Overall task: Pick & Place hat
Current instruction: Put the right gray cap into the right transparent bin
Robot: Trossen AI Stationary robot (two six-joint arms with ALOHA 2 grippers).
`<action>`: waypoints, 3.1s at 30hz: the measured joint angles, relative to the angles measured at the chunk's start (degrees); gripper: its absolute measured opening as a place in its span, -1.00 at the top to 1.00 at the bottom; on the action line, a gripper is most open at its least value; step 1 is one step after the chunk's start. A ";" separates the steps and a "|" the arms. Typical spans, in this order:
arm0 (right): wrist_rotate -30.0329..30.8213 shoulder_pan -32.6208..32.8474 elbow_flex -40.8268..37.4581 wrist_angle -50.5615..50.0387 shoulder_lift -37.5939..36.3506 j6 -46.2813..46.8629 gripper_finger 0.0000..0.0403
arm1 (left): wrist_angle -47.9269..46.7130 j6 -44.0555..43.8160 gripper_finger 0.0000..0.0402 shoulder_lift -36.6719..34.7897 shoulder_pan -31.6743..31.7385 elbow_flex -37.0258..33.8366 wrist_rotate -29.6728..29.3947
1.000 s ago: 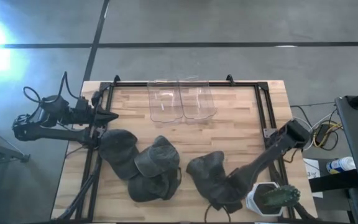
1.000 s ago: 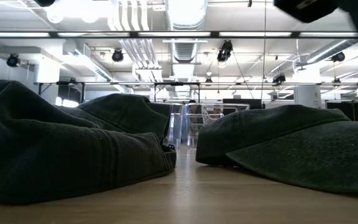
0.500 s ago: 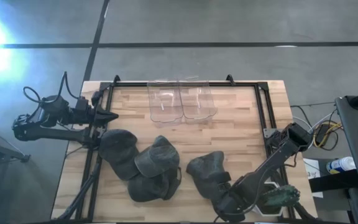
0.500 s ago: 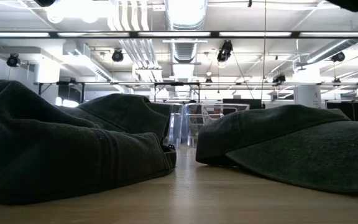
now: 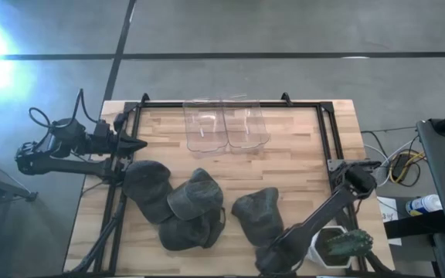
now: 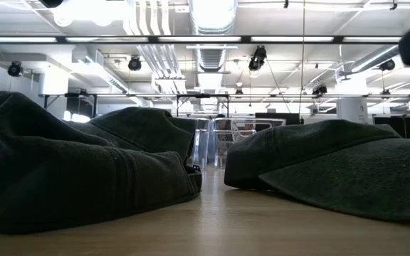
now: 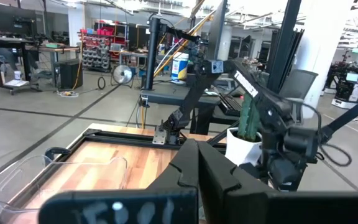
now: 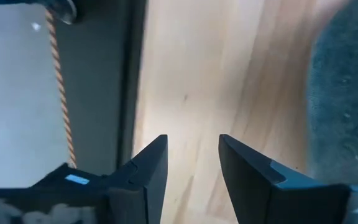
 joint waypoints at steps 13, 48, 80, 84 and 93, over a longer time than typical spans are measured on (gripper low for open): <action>31.86 -0.17 -0.02 -10.89 -0.53 10.25 0.31 | 0.00 0.00 1.00 0.00 0.02 0.01 0.00; 47.58 3.27 -8.83 -2.65 -0.81 -6.32 -0.10 | 0.00 0.02 1.00 0.00 0.01 0.00 0.00; 67.40 -10.47 -7.65 -5.02 -23.38 11.46 0.93 | 0.00 0.00 1.00 0.00 0.00 0.01 0.00; 77.76 -15.91 -7.50 -4.94 -31.55 15.71 0.93 | 0.00 0.01 1.00 0.00 0.01 0.00 0.00; 76.61 -36.38 -7.76 9.08 -36.03 -2.46 0.93 | 0.00 0.00 1.00 0.00 0.00 0.01 0.00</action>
